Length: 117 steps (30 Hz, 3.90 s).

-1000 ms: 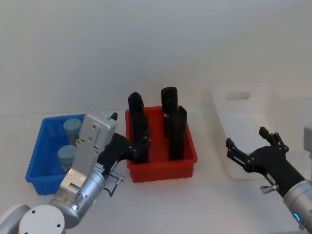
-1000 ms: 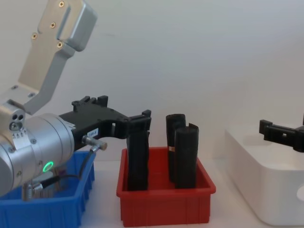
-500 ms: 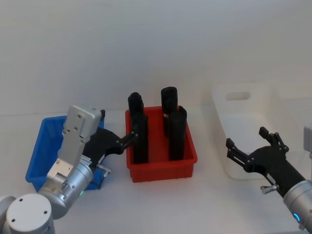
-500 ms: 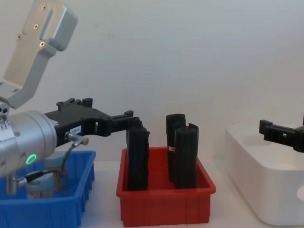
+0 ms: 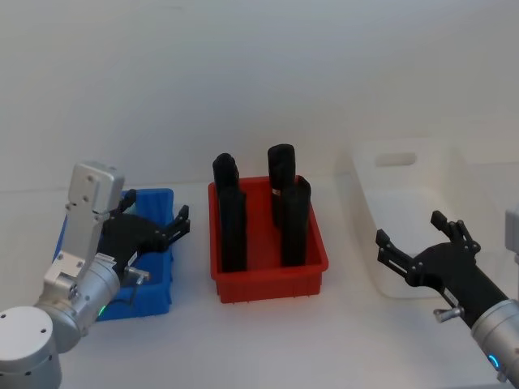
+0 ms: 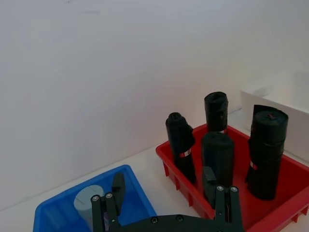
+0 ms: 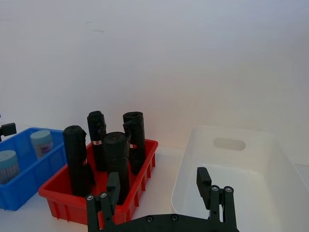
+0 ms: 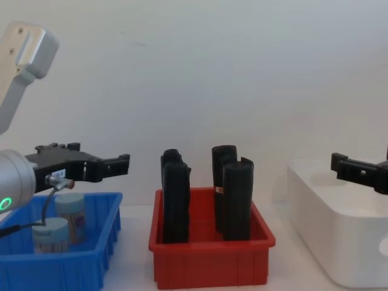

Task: Pick the cotton swabs from the blue box and place them into the white box.

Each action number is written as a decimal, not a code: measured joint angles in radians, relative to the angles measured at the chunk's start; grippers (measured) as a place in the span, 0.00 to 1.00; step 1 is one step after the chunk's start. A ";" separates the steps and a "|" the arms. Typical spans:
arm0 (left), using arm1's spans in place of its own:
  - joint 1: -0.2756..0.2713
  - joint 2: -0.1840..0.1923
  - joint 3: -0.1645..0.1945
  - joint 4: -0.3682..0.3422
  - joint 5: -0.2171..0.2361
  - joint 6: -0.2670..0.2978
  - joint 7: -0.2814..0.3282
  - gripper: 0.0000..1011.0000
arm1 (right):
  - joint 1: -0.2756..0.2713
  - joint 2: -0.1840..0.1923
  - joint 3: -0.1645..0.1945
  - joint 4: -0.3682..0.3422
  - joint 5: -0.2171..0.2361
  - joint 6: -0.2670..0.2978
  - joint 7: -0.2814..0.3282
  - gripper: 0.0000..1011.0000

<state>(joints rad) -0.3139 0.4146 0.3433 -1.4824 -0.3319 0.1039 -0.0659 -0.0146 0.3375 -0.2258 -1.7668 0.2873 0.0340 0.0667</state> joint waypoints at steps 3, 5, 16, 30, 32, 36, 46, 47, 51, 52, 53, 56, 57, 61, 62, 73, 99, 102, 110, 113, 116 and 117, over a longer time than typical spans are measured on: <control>-0.005 0.002 -0.008 0.014 -0.011 0.008 -0.001 0.99 | 0.000 0.000 0.000 0.000 0.000 0.000 0.000 0.99; -0.009 0.004 -0.015 0.027 -0.023 0.017 -0.001 0.99 | 0.000 0.000 0.000 0.000 0.000 0.000 0.000 0.99; -0.024 0.009 -0.042 0.083 -0.070 0.055 -0.004 0.99 | 0.000 0.000 0.000 0.000 0.000 0.000 0.000 0.99; -0.036 0.011 -0.061 0.161 -0.105 0.091 -0.015 0.99 | 0.000 0.000 0.000 0.000 0.000 0.000 0.000 0.99; -0.039 0.010 -0.063 0.172 -0.107 0.094 -0.019 0.99 | 0.000 0.000 0.000 0.000 0.000 0.000 0.000 0.99; -0.045 0.008 -0.065 0.195 -0.108 0.099 -0.025 0.99 | 0.000 0.000 0.000 0.000 0.000 0.000 0.000 0.99; -0.065 0.002 -0.070 0.241 -0.103 0.105 -0.042 0.99 | 0.000 0.000 0.000 0.000 0.000 0.000 0.000 0.99; -0.068 0.001 -0.070 0.246 -0.102 0.105 -0.045 0.99 | 0.000 0.000 0.000 0.000 0.000 0.000 0.000 0.99; -0.074 -0.001 -0.072 0.258 -0.099 0.108 -0.052 0.99 | 0.000 0.000 0.000 0.000 0.000 0.000 0.000 0.99; -0.075 -0.001 -0.072 0.260 -0.098 0.109 -0.053 0.99 | 0.000 0.000 0.000 0.000 0.000 0.000 0.000 0.99; -0.077 -0.002 -0.073 0.265 -0.098 0.111 -0.057 0.99 | 0.000 0.000 0.000 0.000 0.000 0.000 0.000 0.99; -0.082 -0.003 -0.075 0.273 -0.098 0.115 -0.065 0.99 | 0.000 0.000 0.000 0.000 0.000 0.000 0.000 0.99; -0.083 -0.004 -0.075 0.275 -0.099 0.116 -0.067 0.99 | 0.000 0.000 0.000 0.000 0.000 0.000 0.000 0.99; -0.089 -0.005 -0.077 0.286 -0.103 0.121 -0.076 0.99 | 0.000 0.000 0.000 0.000 0.000 0.000 0.000 0.99; -0.090 -0.006 -0.078 0.288 -0.104 0.122 -0.077 0.99 | 0.000 0.000 0.000 0.000 0.000 0.000 0.000 0.99; -0.107 -0.013 -0.081 0.320 -0.113 0.129 -0.107 0.94 | 0.000 0.000 0.000 0.000 0.000 0.000 0.000 0.99; -0.129 -0.014 -0.083 0.316 -0.082 0.114 -0.176 0.64 | 0.000 0.000 0.000 0.000 0.000 0.000 0.000 0.99; -0.125 -0.010 -0.086 0.291 -0.076 0.111 -0.180 0.64 | 0.000 0.000 0.000 0.000 0.000 0.000 0.000 0.99; -0.113 0.003 -0.093 0.205 -0.064 0.108 -0.193 0.64 | 0.000 0.000 0.000 0.000 0.000 0.000 0.000 0.99; -0.111 0.009 -0.096 0.172 -0.062 0.110 -0.201 0.64 | 0.000 0.000 0.000 0.000 0.000 0.000 0.000 0.99; -0.109 0.014 -0.099 0.143 -0.061 0.117 -0.213 0.64 | 0.000 0.000 0.000 0.000 0.000 0.000 0.000 0.99; -0.109 0.017 -0.102 0.127 -0.061 0.121 -0.220 0.64 | 0.000 0.000 0.000 0.000 0.000 0.000 0.000 0.99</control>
<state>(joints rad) -0.4232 0.4314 0.2416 -1.3554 -0.3933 0.2245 -0.2863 -0.0146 0.3374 -0.2258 -1.7668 0.2873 0.0340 0.0667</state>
